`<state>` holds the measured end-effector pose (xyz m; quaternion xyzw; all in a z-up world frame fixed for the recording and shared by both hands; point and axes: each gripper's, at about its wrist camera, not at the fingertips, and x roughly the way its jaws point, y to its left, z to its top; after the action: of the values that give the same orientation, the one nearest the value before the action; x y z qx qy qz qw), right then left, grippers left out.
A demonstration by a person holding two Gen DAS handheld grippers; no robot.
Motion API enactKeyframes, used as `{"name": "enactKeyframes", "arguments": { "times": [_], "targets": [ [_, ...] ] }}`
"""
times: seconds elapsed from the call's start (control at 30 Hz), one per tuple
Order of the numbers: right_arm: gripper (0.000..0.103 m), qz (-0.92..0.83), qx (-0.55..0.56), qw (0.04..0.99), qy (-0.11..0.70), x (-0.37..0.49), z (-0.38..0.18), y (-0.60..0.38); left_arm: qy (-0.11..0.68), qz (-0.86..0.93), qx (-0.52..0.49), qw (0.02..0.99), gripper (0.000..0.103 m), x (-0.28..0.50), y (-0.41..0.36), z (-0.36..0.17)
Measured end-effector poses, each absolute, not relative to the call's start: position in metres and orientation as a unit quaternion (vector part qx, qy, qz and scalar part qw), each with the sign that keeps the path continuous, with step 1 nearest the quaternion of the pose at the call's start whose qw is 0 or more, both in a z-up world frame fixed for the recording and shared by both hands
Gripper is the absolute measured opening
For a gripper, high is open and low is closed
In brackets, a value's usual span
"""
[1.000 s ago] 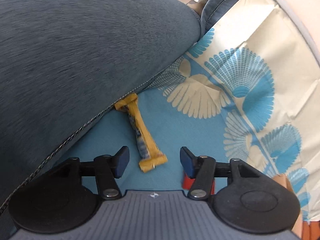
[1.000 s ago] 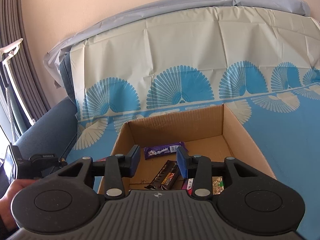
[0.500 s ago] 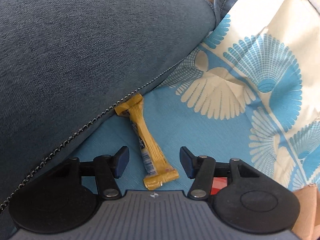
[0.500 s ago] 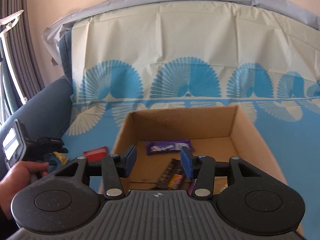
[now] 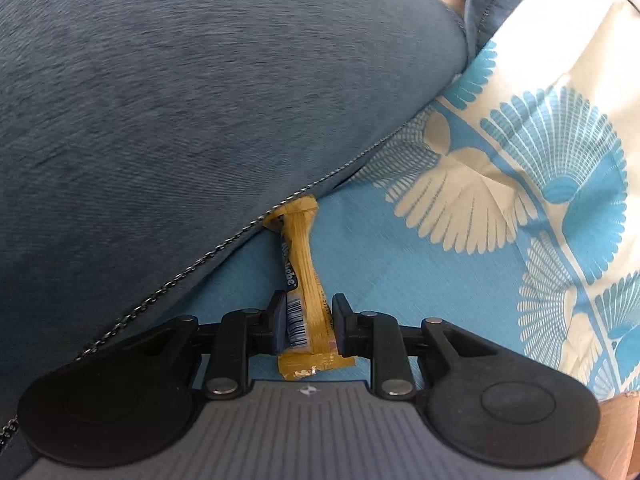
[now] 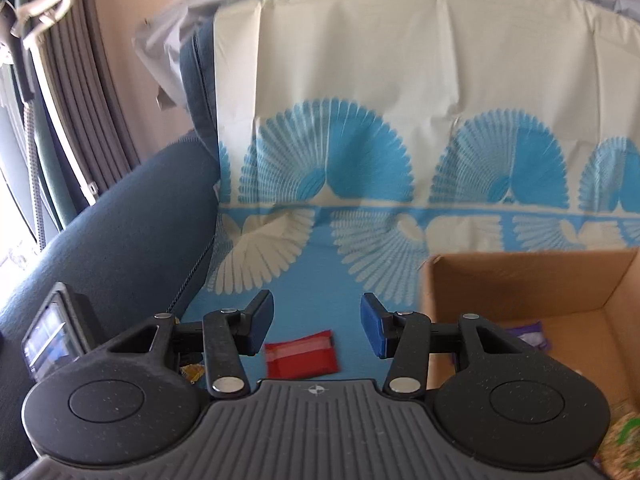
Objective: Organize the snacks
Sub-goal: 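Grasp the yellow-wrapped bar with the left tool while the right grasps the red packet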
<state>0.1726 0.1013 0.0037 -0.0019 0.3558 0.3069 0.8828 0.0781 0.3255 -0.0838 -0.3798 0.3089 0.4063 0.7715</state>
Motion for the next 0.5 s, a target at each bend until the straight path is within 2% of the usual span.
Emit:
{"name": "enactKeyframes", "arguments": {
  "times": [0.17, 0.23, 0.4, 0.5],
  "targets": [
    [0.054, 0.279, 0.000, 0.871, 0.404, 0.189, -0.032, 0.143, 0.311, 0.410, -0.400, 0.758, 0.026, 0.074, 0.332, -0.086],
    [0.064, 0.267, 0.003, 0.868, 0.418, 0.196, -0.045, 0.154, 0.312, 0.409, -0.403, 0.757, 0.026, 0.074, 0.334, -0.087],
    [0.079, 0.221, 0.031, 0.843, 0.489, 0.220, -0.085, 0.170, 0.312, 0.409, -0.409, 0.754, 0.026, 0.075, 0.337, -0.088],
    [0.082, 0.195, 0.054, 0.821, 0.534, 0.232, -0.105, 0.177, 0.311, 0.409, -0.411, 0.752, 0.026, 0.075, 0.338, -0.089]
  ]
}}
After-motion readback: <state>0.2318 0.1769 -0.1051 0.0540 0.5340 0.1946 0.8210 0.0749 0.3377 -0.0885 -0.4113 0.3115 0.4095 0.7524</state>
